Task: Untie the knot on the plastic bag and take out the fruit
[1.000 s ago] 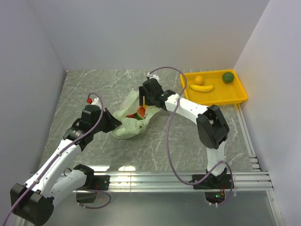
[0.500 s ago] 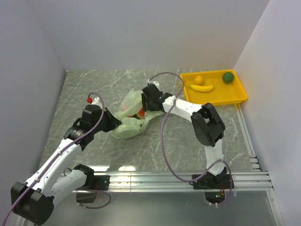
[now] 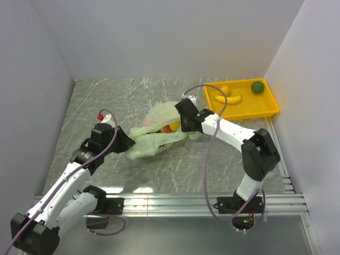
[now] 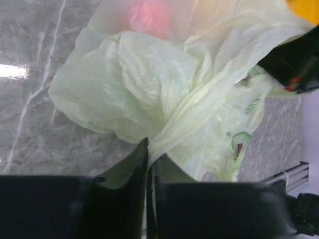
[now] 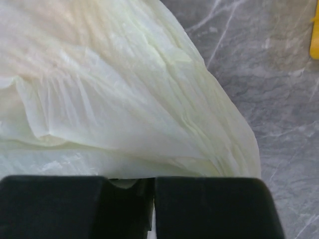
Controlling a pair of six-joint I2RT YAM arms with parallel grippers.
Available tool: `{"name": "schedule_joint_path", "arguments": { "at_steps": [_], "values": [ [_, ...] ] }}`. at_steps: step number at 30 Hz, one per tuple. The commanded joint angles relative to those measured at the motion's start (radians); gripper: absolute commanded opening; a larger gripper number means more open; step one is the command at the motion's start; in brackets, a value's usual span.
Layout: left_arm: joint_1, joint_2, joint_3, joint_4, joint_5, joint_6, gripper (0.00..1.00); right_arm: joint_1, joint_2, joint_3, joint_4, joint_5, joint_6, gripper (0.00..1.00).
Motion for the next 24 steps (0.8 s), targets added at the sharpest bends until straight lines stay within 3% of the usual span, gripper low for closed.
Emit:
{"name": "schedule_joint_path", "arguments": {
  "at_steps": [1,2,3,6,7,13,17,20,24],
  "values": [
    [0.002,-0.018,-0.025,-0.004,0.073,0.02,0.19,-0.001,-0.107,0.003,0.012,-0.047,-0.03,0.0],
    [0.002,-0.029,-0.017,0.0,0.084,0.031,0.3,0.004,-0.13,0.009,0.016,-0.058,-0.039,0.0],
    [0.002,-0.04,-0.002,0.012,0.095,0.046,0.6,0.01,-0.139,0.022,0.018,-0.061,-0.047,0.0],
    [0.002,-0.083,0.087,0.035,0.115,0.152,0.95,0.022,-0.165,0.041,0.024,-0.074,-0.079,0.0],
    [0.002,-0.084,0.148,0.037,0.113,0.219,0.99,0.027,-0.172,0.041,0.035,-0.078,-0.099,0.0],
    [0.002,0.062,0.43,0.0,0.182,0.411,0.99,0.047,-0.196,0.05,0.044,-0.107,-0.183,0.0],
    [-0.02,0.214,0.517,-0.013,0.28,0.454,0.99,0.06,-0.198,0.043,0.068,-0.129,-0.226,0.0],
    [-0.089,0.328,0.589,-0.047,0.262,0.525,0.99,0.07,-0.198,0.033,0.079,-0.143,-0.249,0.0],
    [-0.175,0.429,0.575,0.028,0.199,0.618,0.99,0.074,-0.204,0.013,0.099,-0.156,-0.261,0.0]
  ]
}}
